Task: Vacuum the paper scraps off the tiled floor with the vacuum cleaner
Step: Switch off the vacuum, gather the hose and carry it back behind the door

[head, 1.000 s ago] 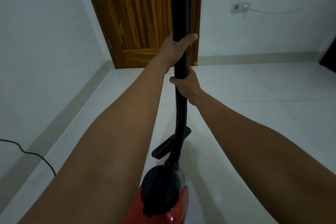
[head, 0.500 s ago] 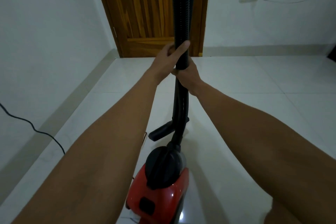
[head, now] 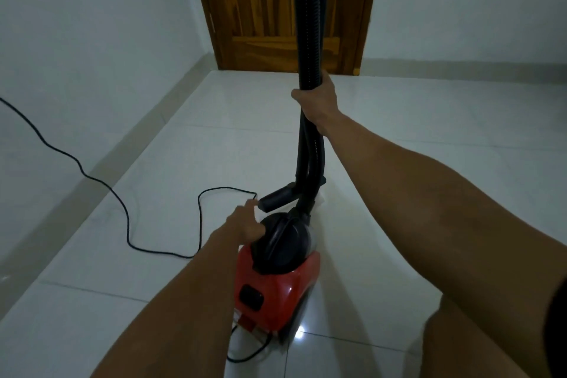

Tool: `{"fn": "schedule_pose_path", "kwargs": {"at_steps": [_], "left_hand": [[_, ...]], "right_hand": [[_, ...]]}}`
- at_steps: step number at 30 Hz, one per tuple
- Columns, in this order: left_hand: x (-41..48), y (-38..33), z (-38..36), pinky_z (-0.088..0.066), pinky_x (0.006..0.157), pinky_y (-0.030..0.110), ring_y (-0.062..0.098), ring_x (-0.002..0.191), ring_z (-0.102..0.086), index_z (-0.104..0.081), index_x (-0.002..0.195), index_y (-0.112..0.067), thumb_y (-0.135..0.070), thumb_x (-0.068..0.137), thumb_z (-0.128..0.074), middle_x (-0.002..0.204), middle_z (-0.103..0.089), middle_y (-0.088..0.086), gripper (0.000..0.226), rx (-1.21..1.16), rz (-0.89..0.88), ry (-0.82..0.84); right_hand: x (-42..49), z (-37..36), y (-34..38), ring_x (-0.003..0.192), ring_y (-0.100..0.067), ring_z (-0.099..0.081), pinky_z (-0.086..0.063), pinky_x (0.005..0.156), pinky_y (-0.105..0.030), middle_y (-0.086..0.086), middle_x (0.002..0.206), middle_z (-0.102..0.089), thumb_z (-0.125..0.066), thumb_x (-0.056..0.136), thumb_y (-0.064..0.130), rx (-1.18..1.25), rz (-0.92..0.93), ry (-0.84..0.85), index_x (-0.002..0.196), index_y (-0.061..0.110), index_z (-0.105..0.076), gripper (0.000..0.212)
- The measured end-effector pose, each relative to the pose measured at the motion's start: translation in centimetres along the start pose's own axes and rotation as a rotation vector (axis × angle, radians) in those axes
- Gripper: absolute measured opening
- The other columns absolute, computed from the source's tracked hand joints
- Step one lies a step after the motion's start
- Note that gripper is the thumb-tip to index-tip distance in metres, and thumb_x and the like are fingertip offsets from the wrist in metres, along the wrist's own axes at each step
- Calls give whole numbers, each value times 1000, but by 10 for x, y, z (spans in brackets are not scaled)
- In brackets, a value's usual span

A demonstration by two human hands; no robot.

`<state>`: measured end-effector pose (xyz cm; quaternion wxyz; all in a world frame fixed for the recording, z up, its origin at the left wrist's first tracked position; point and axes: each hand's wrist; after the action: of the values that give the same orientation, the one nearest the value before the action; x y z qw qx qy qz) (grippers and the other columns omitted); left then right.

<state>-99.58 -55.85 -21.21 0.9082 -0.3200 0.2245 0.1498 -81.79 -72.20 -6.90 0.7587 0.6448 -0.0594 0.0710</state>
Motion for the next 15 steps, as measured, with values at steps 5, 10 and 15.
{"fn": "schedule_pose_path", "kwargs": {"at_steps": [5, 10, 15], "left_hand": [[14, 73, -57, -52, 97, 49, 32, 123, -54, 4, 146, -48, -30, 44, -82, 147, -39, 6, 134, 277, 111, 182], [-15, 74, -59, -53, 93, 49, 31, 122, -54, 8, 152, -44, -33, 35, -90, 140, -44, 0, 153, 309, -42, 84], [-16, 77, -49, -55, 90, 42, 26, 115, -59, 9, 151, -47, -33, 38, -89, 132, -55, -2, 149, 381, -116, 97]], "right_hand": [[0, -5, 0, 102, -20, -58, -50, 79, -29, -4, 114, -58, -74, 81, 7, 9, 3, -1, 142, 11, -46, 66], [-2, -3, 0, 100, -19, -58, -48, 68, -20, -4, 114, -58, -74, 82, 8, 15, 9, -5, 143, 12, -45, 68], [-5, -1, -2, 91, -15, -57, -47, 65, -19, -1, 107, -57, -73, 81, 8, 4, 24, -9, 137, 12, -48, 62]]}}
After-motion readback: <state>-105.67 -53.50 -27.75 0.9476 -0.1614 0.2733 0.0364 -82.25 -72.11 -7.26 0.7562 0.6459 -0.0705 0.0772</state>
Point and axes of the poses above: each hand's wrist, its own x-axis towards the middle knuckle, its own z-axis out of the back of the hand, y = z × x
